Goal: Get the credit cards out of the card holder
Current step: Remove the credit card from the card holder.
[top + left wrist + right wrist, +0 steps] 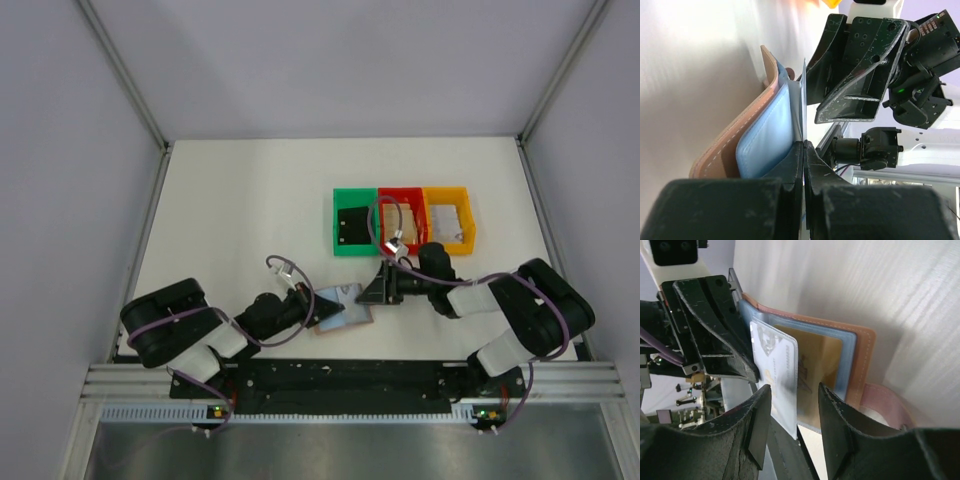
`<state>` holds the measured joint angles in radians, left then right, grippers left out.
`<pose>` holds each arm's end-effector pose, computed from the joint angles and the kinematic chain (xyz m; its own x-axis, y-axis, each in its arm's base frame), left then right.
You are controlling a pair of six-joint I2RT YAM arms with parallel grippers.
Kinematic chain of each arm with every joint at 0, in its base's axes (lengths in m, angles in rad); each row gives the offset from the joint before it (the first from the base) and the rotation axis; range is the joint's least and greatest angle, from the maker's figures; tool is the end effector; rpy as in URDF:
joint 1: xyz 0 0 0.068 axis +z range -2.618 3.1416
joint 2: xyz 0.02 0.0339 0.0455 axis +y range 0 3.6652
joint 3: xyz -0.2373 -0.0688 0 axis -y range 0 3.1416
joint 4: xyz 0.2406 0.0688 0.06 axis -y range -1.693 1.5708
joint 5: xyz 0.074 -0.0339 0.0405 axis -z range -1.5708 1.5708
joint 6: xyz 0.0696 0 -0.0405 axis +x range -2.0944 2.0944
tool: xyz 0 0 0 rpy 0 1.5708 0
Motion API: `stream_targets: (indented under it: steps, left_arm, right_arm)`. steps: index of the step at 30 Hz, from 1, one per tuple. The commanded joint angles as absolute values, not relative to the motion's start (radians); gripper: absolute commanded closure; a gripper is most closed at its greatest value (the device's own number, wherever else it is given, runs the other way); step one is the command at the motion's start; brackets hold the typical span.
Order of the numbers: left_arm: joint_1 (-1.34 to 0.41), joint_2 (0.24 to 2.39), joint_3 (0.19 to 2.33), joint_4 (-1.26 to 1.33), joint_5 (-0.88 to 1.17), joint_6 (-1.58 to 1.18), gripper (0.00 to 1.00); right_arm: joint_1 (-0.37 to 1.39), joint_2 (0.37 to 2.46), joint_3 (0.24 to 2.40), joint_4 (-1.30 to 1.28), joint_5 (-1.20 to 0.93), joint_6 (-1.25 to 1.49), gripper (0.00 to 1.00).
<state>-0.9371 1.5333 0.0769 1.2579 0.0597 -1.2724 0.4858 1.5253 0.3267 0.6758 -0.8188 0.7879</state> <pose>0.1381 -0.1949 0.0902 -0.8363 -0.4732 -0.2770 0.1351 0.3118 -0.9405 0.2043 0.1654 0.0876 -0.9342 0.0543 -0.3526 -0.3067 0.3829 0.8714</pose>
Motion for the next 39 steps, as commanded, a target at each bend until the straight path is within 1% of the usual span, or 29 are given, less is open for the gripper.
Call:
stream_targets:
  steps: [1,3,5,7,9,20,35,36,37,39]
  left_arm:
    - [-0.942,1.514,0.103,1.621,0.078,-1.252,1.0]
    - [-0.942,1.523,0.106,1.631,0.081,-1.256,1.0]
    - [-0.942,1.535,0.109,1.646,0.081,-1.258,1.0]
    - [-0.942,1.543,0.1,1.664,0.078,-1.266,1.0]
    - [-0.942,1.54,0.086,1.669,0.069,-1.272,1.0]
    - [-0.942,1.462,0.005,1.657,0.011,-1.256,1.0]
    - [-0.943,1.499,-0.063,1.625,0.011,-1.313,1.0]
    - [-0.942,1.503,-0.054,1.623,0.012,-1.309,0.97]
    - [-0.943,1.508,-0.04,1.618,0.024,-1.305,0.89]
    - [-0.943,1.519,-0.009,1.597,0.044,-1.301,0.76]
  right_arm:
    - [0.479,1.514,0.319,0.833,-0.894,0.828,0.58]
    - [0.479,1.517,0.313,0.877,-0.91,0.85,0.61]
    - [0.48,1.522,0.308,0.905,-0.919,0.865,0.69]
    - [0.477,1.522,0.307,0.91,-0.919,0.864,0.82]
    - [0.474,1.522,0.302,0.893,-0.907,0.853,0.99]
    - [0.419,1.517,0.268,0.893,-0.9,0.851,1.0]
    - [0.382,1.522,0.261,0.853,-0.874,0.841,1.0]
    - [0.382,1.522,0.262,0.851,-0.874,0.841,1.0]
    - [0.383,1.522,0.261,0.848,-0.873,0.838,1.0]
    - [0.383,1.523,0.264,0.842,-0.876,0.834,1.0]
